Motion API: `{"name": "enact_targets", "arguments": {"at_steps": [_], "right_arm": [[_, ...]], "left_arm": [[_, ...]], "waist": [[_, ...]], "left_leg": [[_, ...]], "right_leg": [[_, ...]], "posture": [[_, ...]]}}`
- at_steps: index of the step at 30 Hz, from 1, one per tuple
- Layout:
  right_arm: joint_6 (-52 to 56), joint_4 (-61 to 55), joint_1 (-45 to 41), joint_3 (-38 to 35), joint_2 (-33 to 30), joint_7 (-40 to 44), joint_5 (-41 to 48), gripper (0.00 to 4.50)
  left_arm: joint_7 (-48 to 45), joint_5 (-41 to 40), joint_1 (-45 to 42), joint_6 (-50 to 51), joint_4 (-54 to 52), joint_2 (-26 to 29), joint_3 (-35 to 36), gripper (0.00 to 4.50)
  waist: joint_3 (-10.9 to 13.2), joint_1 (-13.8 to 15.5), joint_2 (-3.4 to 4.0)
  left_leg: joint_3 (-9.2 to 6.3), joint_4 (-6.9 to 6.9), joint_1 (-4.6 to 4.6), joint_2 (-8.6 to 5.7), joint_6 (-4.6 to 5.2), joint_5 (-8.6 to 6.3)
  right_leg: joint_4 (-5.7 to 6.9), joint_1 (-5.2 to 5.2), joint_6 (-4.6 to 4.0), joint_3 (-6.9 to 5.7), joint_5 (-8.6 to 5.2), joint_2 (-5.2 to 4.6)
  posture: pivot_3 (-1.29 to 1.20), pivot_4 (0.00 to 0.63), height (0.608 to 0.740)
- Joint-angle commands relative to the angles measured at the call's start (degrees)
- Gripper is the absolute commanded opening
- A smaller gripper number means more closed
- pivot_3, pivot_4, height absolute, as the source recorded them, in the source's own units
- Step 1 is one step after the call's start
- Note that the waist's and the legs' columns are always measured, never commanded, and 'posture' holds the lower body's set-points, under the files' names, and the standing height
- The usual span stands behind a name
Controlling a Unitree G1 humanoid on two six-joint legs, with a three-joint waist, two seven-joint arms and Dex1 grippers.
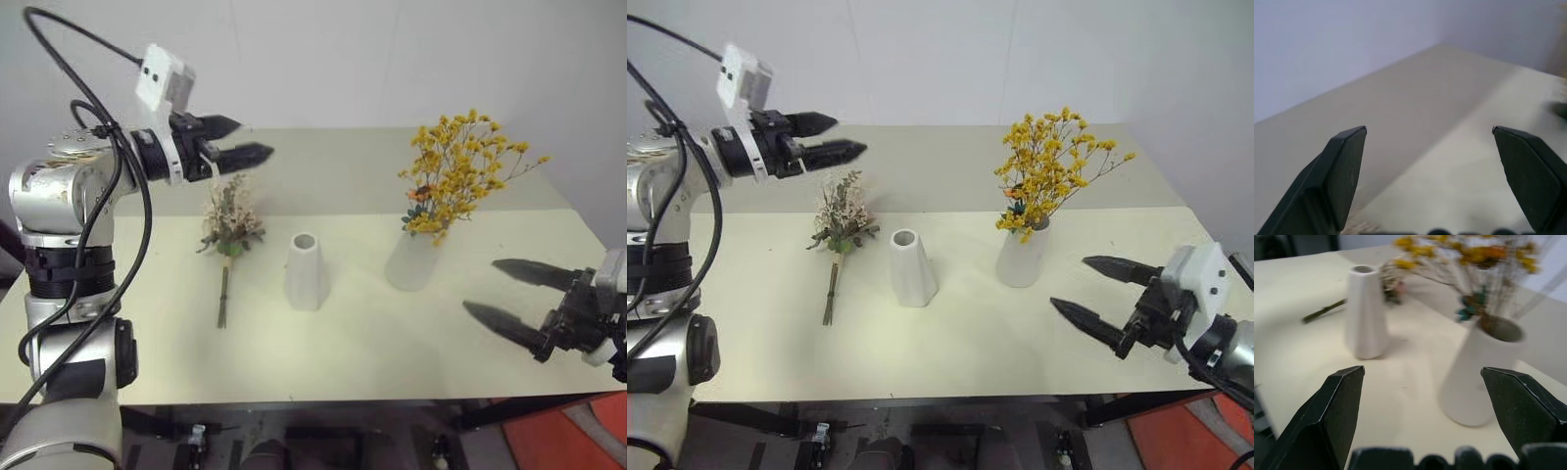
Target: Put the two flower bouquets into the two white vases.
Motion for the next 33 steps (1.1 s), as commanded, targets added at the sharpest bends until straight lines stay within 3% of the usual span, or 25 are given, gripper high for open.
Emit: {"name": "enact_targets", "arguments": {"at_steps": [1,8,14,23,33], "right_arm": [[3.24,-3.16,-5.43,3.75,-4.23,-0.81,2.92,4.46],[9.04,3.9,-24.88,16.58,-10.4,1.61,5.2,4.46],[9.58,9.94,-34.0,24.54,-9.93,4.05,0.82,4.46],[10.52,11.33,-36.28,27.3,-7.91,4.16,-2.5,4.46],[11.43,9.51,-34.47,25.49,-7.55,2.6,-2.73,4.46]], "left_arm": [[9.91,1.73,3.45,10.26,-8.73,0.97,4.55,4.5],[17.52,1.57,12.22,30.37,-23.98,2.33,7.52,4.5],[19.86,-2.82,21.6,32.73,-26.1,-0.8,8.38,4.5],[23.06,-4.95,16.05,32.73,-15.66,-4.73,1.88,4.5],[25.6,0.21,5.67,28.05,5.38,-8.55,-6.01,4.5]], "waist": [[0.0,-0.39,0.0],[0.15,0.2,-0.3],[0.16,1.27,-0.31],[0.18,1.97,-0.44],[0.18,1.62,-0.44]], "left_leg": [[0.01,-0.03,0.04,0.01,0.0,0.0],[0.0,-0.06,0.02,-0.01,-0.08,0.04],[0.01,-0.16,-0.02,0.01,-0.15,0.08],[-0.07,-0.15,-0.17,-0.06,-0.23,0.12],[-0.07,-0.16,-0.19,-0.1,-0.25,0.13]], "right_leg": [[0.03,-0.01,0.0,0.03,0.0,0.01],[0.03,-0.07,-0.02,0.05,0.01,0.01],[-0.02,-0.16,-0.05,0.04,0.03,0.0],[-0.07,-0.22,-0.11,-0.09,0.08,-0.09],[-0.06,-0.23,-0.11,-0.1,0.08,-0.1]], "posture": [[0.0,0.15,0.74],[0.0,0.15,0.74],[0.0,0.15,0.74],[0.0,0.15,0.74],[0.0,0.15,0.74]]}}
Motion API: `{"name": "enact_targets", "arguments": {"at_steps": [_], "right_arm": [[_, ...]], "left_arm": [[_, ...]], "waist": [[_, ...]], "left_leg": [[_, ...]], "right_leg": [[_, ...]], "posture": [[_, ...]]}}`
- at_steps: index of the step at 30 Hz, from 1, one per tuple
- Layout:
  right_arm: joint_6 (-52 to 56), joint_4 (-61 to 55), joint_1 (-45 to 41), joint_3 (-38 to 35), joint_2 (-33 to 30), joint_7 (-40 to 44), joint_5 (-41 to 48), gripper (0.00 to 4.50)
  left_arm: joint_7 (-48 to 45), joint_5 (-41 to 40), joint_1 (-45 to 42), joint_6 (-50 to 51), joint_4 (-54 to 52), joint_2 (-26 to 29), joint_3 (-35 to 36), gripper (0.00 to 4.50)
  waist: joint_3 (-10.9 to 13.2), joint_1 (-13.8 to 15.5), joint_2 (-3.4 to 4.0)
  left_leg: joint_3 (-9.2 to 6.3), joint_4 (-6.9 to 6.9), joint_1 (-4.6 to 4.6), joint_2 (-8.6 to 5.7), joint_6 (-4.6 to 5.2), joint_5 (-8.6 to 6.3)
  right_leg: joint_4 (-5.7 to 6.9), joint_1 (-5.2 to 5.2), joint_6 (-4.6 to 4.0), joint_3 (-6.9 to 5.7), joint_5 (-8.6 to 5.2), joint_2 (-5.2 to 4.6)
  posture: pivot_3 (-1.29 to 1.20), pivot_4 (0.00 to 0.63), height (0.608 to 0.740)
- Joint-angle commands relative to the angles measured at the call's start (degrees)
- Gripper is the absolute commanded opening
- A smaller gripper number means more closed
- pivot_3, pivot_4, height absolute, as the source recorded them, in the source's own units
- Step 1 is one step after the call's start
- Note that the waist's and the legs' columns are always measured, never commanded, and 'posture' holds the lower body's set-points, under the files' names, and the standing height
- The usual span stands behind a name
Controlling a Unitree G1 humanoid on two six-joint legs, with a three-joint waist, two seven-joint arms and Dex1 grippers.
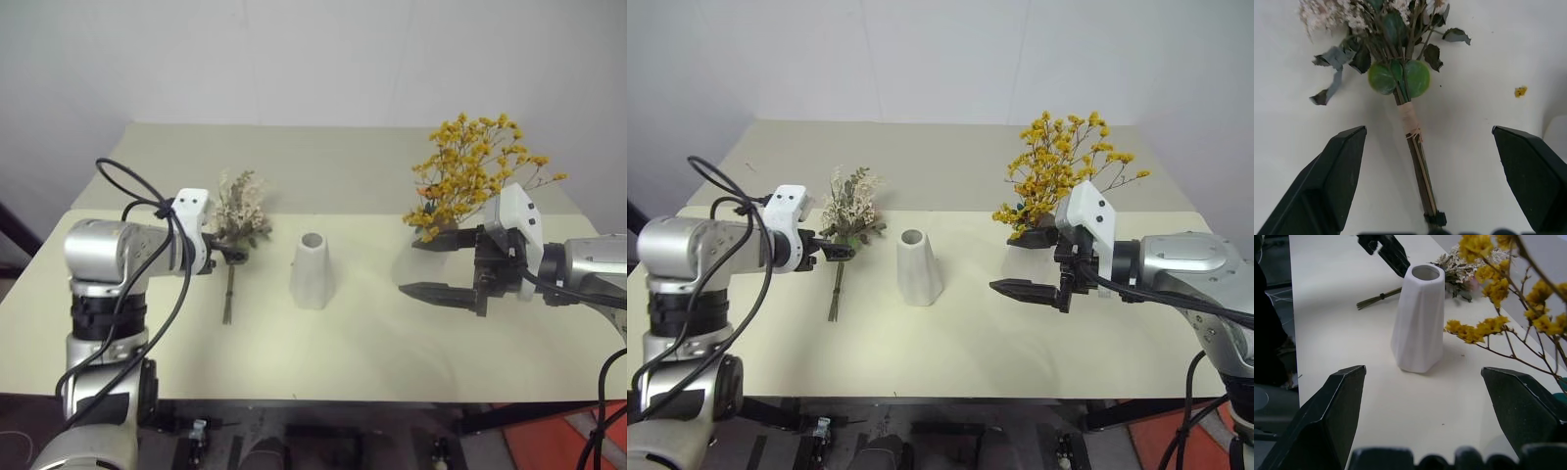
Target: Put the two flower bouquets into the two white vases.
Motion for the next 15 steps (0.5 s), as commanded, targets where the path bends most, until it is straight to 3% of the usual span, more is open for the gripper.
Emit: {"name": "enact_targets", "arguments": {"at_steps": [1,12,15], "right_arm": [[0.71,-2.0,0.73,-3.11,0.06,-1.2,0.02,4.46],[2.19,-4.77,4.14,-6.86,-0.11,-3.36,0.57,4.46],[2.63,-5.27,4.55,-7.52,-0.02,-4.02,0.88,4.5]], "left_arm": [[0.88,2.18,-3.52,-3.65,6.11,-1.45,-1.69,4.5],[-0.79,7.02,-10.58,-13.77,27.6,-3.25,-6.69,4.5],[-1.42,7.73,-12.28,-16.1,32.88,-3.93,-6.63,3.94]], "waist": [[0.0,0.0,0.0],[0.0,-0.14,-0.01],[0.0,-0.12,-0.01]], "left_leg": [[0.0,0.0,-0.01,0.0,0.0,0.0],[0.0,0.02,-0.17,-0.03,0.0,0.0],[-0.01,0.02,-0.16,-0.05,0.0,0.0]], "right_leg": [[-0.01,-0.01,0.0,0.0,0.0,-0.01],[0.0,-0.13,0.01,-0.02,0.0,-0.03],[0.02,-0.11,0.01,-0.05,0.01,-0.05]], "posture": [[0.0,0.15,0.74],[0.0,0.15,0.74],[0.0,0.15,0.74]]}}
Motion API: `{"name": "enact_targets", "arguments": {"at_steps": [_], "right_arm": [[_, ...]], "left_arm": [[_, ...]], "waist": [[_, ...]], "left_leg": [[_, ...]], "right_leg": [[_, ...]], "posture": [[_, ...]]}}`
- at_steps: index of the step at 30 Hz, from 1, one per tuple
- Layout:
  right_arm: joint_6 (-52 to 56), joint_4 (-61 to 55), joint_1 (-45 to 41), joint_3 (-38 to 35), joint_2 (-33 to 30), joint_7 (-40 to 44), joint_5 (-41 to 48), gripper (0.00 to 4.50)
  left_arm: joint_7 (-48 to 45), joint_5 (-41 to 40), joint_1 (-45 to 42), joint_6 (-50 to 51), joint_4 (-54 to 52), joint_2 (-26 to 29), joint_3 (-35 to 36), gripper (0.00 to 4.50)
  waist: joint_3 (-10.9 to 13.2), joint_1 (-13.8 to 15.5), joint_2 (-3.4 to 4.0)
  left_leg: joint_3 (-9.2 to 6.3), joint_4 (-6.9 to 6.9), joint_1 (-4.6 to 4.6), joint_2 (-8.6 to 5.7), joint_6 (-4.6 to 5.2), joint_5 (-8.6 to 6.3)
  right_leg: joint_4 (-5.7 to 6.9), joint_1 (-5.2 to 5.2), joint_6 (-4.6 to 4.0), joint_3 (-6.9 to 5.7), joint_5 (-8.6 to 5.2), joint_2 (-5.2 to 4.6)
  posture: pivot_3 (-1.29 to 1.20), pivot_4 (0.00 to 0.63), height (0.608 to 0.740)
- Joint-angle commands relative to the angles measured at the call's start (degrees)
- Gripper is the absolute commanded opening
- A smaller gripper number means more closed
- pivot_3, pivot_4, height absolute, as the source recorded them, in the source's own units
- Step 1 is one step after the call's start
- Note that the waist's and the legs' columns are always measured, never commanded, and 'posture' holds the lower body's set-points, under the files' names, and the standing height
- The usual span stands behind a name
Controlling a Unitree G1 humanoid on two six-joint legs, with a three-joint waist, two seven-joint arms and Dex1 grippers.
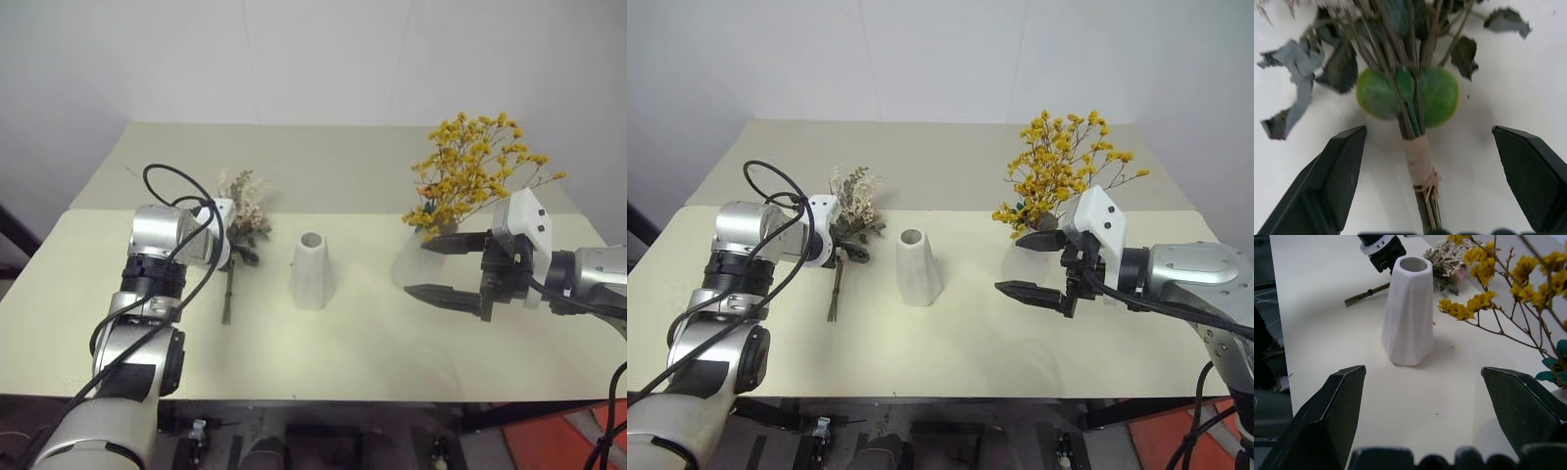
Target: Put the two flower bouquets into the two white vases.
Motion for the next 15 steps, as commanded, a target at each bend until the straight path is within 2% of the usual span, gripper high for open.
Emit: {"name": "enact_targets", "arguments": {"at_steps": [1,2,5,12,13,15], "right_arm": [[0.54,-1.72,0.08,-3.17,-0.16,-0.79,0.68,4.5],[0.58,-1.82,0.16,-3.3,-0.23,-0.87,0.71,4.5],[0.77,-2.13,0.45,-3.75,-0.41,-1.04,0.96,4.5],[1.05,-2.41,0.75,-4.46,-0.56,-1.06,0.9,4.5],[1.13,-2.52,0.75,-4.46,-0.52,-1.11,0.88,4.5],[1.19,-2.55,0.88,-4.59,-0.51,-1.04,0.82,4.5]], "left_arm": [[-0.64,1.56,-2.64,-3.63,4.86,-0.42,0.14,3.62],[-0.34,1.98,-3.22,-4.6,6.47,-0.68,0.51,3.5],[-1.14,2.87,-4.5,-6.42,9.44,-0.75,0.03,2.43],[-1.03,4.29,-6.04,-7.88,11.49,-1.18,0.79,0.35],[-1.15,4.66,-5.98,-8.28,10.86,-1.05,0.39,0.16],[-1.06,5.51,-5.26,-9.5,7.62,-0.89,-0.43,0.16]], "waist": [[0.0,0.0,0.0],[0.0,0.0,0.0],[0.0,-0.01,0.0],[0.0,-0.03,0.0],[0.0,-0.03,0.0],[0.0,-0.03,0.0]], "left_leg": [[-0.01,0.0,-0.01,0.0,0.0,0.0],[-0.01,0.0,-0.01,0.0,0.0,0.0],[0.0,0.0,-0.02,-0.01,0.0,0.0],[0.01,0.03,-0.05,-0.03,0.0,0.0],[0.0,0.03,-0.05,-0.03,0.0,0.0],[0.0,0.04,-0.08,-0.03,0.0,0.0]], "right_leg": [[-0.01,0.0,0.0,-0.02,0.0,0.0],[-0.01,0.01,0.0,-0.02,0.0,0.0],[-0.01,0.01,0.0,-0.04,0.0,-0.01],[0.0,0.03,0.01,-0.09,0.0,-0.02],[0.0,0.03,0.01,-0.1,0.0,-0.03],[-0.01,0.02,0.02,-0.12,0.0,-0.03]], "posture": [[0.0,0.15,0.74],[0.0,0.15,0.74],[0.0,0.15,0.74],[0.0,0.15,0.74],[0.0,0.15,0.74],[0.0,0.15,0.74]]}}
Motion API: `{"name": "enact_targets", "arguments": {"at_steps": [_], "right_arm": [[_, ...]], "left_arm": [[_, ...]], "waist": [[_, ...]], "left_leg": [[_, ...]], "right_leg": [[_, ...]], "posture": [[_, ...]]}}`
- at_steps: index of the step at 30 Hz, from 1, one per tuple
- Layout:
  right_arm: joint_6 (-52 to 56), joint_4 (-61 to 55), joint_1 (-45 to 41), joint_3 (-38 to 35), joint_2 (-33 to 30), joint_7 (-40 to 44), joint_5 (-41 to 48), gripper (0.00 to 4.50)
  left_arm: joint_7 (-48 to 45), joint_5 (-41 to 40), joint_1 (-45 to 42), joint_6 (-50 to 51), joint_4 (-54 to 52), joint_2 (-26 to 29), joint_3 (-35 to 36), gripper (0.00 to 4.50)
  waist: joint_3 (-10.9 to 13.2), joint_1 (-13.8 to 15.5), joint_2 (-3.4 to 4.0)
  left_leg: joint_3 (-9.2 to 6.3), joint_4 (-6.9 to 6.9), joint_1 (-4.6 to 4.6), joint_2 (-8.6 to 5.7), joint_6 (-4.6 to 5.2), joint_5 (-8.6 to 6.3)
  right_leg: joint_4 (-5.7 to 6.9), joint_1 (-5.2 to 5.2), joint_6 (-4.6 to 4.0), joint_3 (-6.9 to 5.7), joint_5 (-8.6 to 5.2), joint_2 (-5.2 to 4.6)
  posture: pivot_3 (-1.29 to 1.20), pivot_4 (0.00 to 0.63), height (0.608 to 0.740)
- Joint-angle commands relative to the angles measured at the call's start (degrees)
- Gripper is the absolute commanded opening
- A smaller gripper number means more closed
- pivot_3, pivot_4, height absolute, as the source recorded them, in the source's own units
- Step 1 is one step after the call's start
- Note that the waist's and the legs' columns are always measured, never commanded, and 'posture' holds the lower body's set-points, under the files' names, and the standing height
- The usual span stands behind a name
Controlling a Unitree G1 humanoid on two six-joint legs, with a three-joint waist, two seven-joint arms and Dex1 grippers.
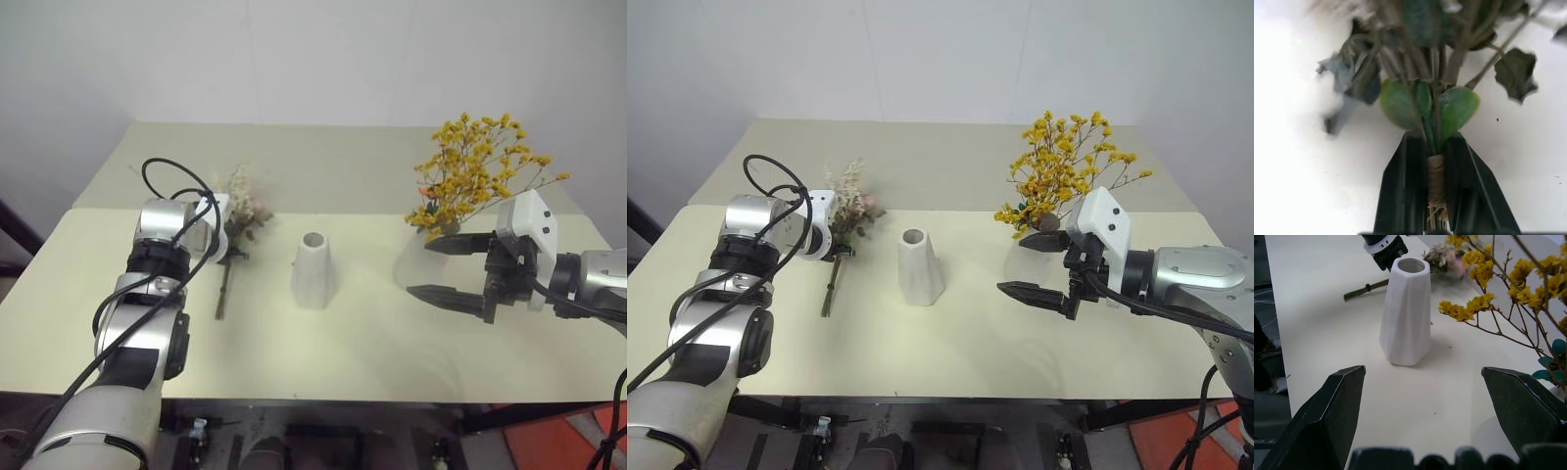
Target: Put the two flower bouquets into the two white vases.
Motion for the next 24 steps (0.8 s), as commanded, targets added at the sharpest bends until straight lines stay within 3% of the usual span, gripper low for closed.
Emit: {"name": "enact_targets", "arguments": {"at_steps": [1,7,13,17,24], "right_arm": [[0.08,-1.33,-0.21,-2.79,-0.52,-0.42,0.33,4.5],[0.04,-1.62,-0.53,-3.31,-0.41,-0.61,0.42,4.5],[1.46,-3.21,-0.89,-4.66,1.1,-3.32,3.1,4.5],[2.63,-5.03,0.63,-6.79,1.48,-5.16,5.26,4.5],[4.93,-9.68,4.63,-12.53,2.12,-9.85,11.22,4.5]], "left_arm": [[0.14,1.63,-0.66,-2.61,-6.05,0.45,-1.01,0.16],[4.91,-0.47,3.02,-15.16,-22.56,-0.84,7.97,0.16],[0.67,-11.15,-1.96,-22.81,-28.37,-2.6,19.96,0.16],[-10.95,-24.47,-3.23,-25.03,-30.29,-2.63,27.11,0.16],[-28.14,-34.65,-4.24,-22.87,-25.77,2.29,26.94,0.16]], "waist": [[0.0,0.0,0.0],[0.0,0.12,-0.01],[0.0,0.23,0.0],[0.0,0.22,0.0],[0.0,-0.08,0.0]], "left_leg": [[0.0,0.0,-0.02,0.0,0.0,0.0],[-0.17,0.11,-0.34,0.02,-0.04,0.02],[-0.16,0.12,-0.33,0.02,-0.06,0.03],[-0.15,0.12,-0.3,0.01,-0.06,0.03],[-0.09,0.13,-0.2,0.0,-0.04,0.03]], "right_leg": [[0.0,-0.01,0.0,-0.01,0.0,0.0],[0.03,-0.24,0.02,-0.05,0.02,-0.03],[0.0,-0.26,0.01,-0.07,0.02,-0.05],[0.0,-0.21,0.02,-0.06,0.03,-0.06],[0.02,-0.1,0.02,-0.11,0.02,-0.02]], "posture": [[0.0,0.15,0.74],[0.0,0.15,0.74],[0.0,0.15,0.74],[0.0,0.15,0.74],[0.0,0.15,0.74]]}}
